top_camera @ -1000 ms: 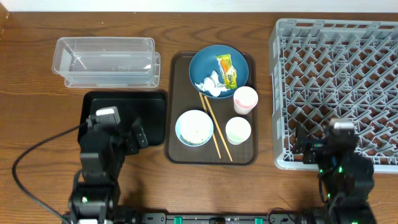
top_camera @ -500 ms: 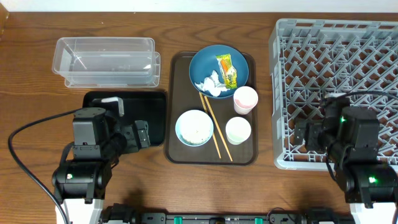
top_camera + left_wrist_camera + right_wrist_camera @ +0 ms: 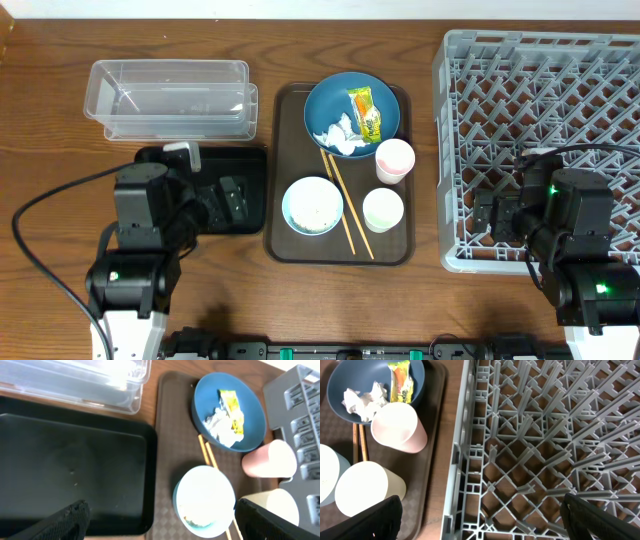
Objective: Sort waste into correct bins and load items into the dishwasher rack
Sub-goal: 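Reach the left gripper to the blue plate and grasp the white tissue, then carry the tissue with the left gripper into the clear plastic bin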
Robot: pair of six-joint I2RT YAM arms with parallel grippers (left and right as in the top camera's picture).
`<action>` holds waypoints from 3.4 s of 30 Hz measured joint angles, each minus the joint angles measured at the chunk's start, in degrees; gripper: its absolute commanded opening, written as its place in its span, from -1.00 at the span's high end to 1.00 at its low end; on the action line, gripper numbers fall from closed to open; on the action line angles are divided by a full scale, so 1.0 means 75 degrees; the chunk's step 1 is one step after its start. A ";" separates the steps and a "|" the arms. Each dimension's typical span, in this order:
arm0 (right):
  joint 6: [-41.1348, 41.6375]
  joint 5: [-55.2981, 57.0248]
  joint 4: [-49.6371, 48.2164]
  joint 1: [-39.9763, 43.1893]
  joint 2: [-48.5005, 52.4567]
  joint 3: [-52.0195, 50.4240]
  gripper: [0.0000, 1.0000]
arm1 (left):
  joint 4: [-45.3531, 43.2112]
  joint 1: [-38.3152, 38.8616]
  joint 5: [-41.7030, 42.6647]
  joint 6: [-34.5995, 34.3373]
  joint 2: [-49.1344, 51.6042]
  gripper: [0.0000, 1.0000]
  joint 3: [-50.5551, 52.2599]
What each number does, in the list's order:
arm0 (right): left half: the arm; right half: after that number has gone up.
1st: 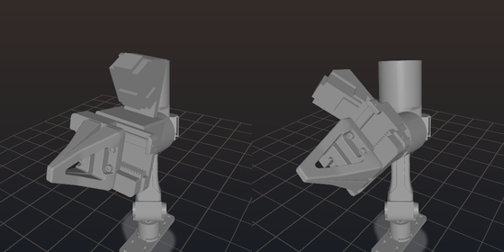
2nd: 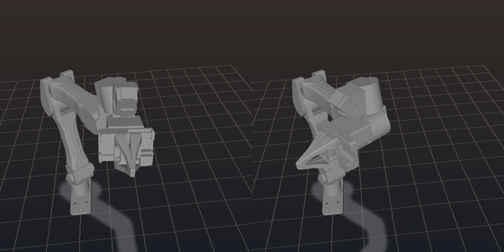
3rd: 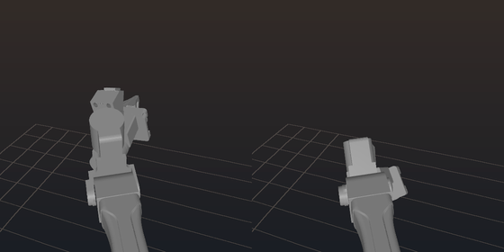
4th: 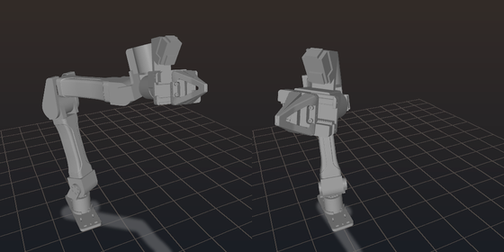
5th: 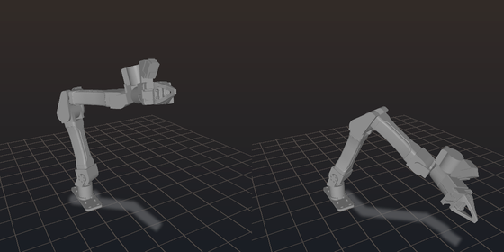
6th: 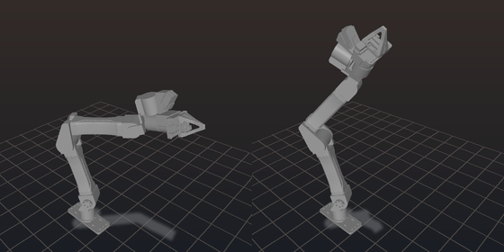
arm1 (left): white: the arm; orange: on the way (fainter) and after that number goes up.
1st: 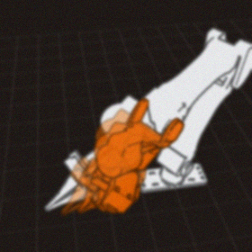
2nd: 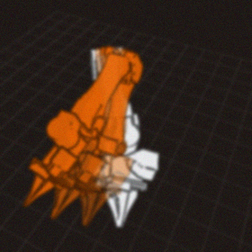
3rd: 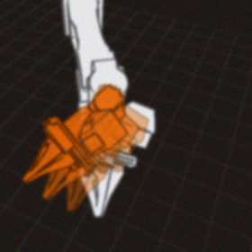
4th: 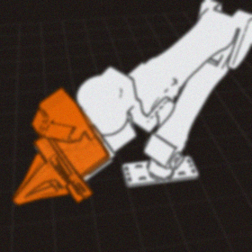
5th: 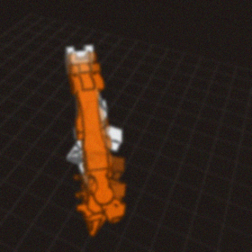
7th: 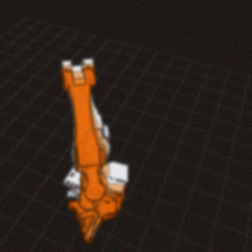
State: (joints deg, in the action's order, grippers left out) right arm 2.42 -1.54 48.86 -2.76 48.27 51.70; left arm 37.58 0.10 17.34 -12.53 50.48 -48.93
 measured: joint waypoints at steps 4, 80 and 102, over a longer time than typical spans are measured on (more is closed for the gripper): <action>0.0000 -0.0003 -0.0012 0.0000 0.0000 0.0000 -0.99 | -0.0055 0.0006 0.0099 -0.0157 0.0903 -0.89 -0.0356; 0.0000 -0.0003 0.0020 0.0000 0.0000 0.0003 -0.99 | -0.4065 0.3357 -0.0764 0.0475 0.8183 0.88 -0.3104; 0.0000 -0.0003 0.0023 0.0000 0.0000 0.0003 -0.98 | -0.4421 0.0131 -0.0819 0.0475 0.5931 0.84 -0.3112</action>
State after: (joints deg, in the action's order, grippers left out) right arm 2.42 -1.56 49.04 -2.76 48.27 51.72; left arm 4.43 1.08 11.20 -8.97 94.96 -72.27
